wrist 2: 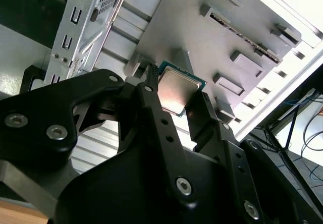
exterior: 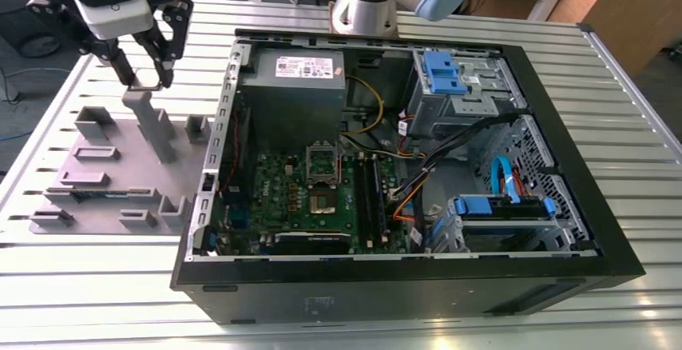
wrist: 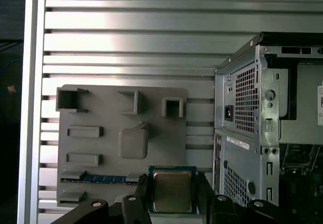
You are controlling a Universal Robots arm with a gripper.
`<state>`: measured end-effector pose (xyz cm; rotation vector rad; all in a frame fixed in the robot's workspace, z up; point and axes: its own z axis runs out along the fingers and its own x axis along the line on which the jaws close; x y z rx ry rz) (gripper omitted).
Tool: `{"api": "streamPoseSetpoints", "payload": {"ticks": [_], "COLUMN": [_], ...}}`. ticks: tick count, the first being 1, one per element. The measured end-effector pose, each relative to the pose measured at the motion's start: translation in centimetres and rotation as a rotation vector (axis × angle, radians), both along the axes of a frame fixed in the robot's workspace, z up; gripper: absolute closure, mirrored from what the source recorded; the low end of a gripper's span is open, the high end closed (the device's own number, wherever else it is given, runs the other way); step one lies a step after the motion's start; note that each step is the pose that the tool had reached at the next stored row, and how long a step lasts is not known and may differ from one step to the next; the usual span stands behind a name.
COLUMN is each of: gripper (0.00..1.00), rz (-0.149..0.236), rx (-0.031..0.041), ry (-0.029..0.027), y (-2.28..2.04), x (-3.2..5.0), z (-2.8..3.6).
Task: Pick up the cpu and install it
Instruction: 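Pick up the cpu and move it towards the insertion slot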
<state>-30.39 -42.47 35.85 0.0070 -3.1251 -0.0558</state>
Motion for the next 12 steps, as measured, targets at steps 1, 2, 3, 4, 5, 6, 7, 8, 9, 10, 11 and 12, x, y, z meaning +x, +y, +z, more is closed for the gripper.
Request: {"api": "streamPoseSetpoints", "payload": {"ticks": [1,2,3,4,5,6,7,8,9,10,11,12], "gripper": [0.53,0.53,0.53,0.53,0.53,0.53,0.53,0.53,0.53,0.53,0.53,0.53], "rz": [0.000,0.000,0.000,0.000,0.000,0.000,0.000,0.000,0.000,0.000,0.000,0.000], "rx": [-0.0001,0.0000,0.0000,0.0000,0.0000,-0.0001,-0.0001,-0.0001,0.0000,0.0000,-0.0001,0.0000], "ry": [0.0001,0.0000,0.0000,0.0000,0.0000,0.0001,0.0001,0.0000,0.0000,-0.0001,0.0000,0.0000], "y": [0.00,0.00,0.00,0.00,0.00,0.00,0.00,0.00,0.00,0.00,0.00,0.00], "x": [0.10,0.15,0.16,0.16,0.17,0.17,0.18,0.18,0.17,0.18,0.18,0.18], "z": [0.00,0.00,0.00,0.00,0.00,0.03,0.07,0.11,0.14,0.17,0.21,0.22]}}
